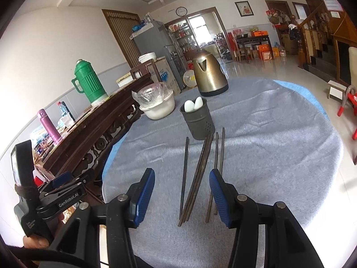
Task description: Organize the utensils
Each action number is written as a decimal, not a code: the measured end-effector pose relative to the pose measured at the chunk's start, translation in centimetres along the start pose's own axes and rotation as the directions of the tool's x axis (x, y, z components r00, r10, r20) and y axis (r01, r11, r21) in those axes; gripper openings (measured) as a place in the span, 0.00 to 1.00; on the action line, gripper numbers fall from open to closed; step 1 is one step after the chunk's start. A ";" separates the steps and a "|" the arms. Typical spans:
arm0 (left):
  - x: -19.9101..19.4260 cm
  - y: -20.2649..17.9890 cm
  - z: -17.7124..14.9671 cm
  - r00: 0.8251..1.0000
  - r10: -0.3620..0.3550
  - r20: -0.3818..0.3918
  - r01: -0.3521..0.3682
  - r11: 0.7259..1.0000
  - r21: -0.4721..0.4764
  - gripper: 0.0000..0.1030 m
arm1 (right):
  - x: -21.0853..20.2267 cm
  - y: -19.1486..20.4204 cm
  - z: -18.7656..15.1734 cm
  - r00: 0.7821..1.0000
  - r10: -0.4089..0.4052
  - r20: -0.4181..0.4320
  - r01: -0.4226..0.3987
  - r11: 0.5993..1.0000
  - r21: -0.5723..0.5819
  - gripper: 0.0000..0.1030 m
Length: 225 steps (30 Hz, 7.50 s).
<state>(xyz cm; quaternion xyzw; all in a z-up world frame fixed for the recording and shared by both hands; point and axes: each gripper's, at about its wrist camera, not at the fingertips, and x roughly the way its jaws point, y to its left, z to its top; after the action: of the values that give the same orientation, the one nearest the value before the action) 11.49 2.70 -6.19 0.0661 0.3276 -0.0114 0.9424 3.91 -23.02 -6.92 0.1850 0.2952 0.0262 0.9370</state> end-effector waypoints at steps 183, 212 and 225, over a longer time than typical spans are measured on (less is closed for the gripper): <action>5.3 -3.8 27.2 0.800 -0.465 0.378 0.534 0.840 -0.098 0.06 | 10.7 0.1 26.4 0.908 -0.135 0.396 0.112 0.990 0.080 0.06; 8.6 -5.0 13.9 0.900 -0.391 0.190 0.400 0.917 -0.008 0.57 | 10.3 -6.4 16.5 0.985 0.029 0.169 -0.070 0.968 0.241 0.57; 5.4 -7.2 5.9 0.919 -0.392 -0.037 0.389 0.918 -0.074 0.58 | 3.0 -9.3 10.0 0.973 -0.044 0.226 -0.033 0.944 0.327 0.64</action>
<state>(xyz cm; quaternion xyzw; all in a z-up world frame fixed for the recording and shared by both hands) 18.92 -5.08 -5.80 -0.0309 0.3581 -0.1868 0.9143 11.45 -34.49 -4.36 0.3397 0.1856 -0.0476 0.9208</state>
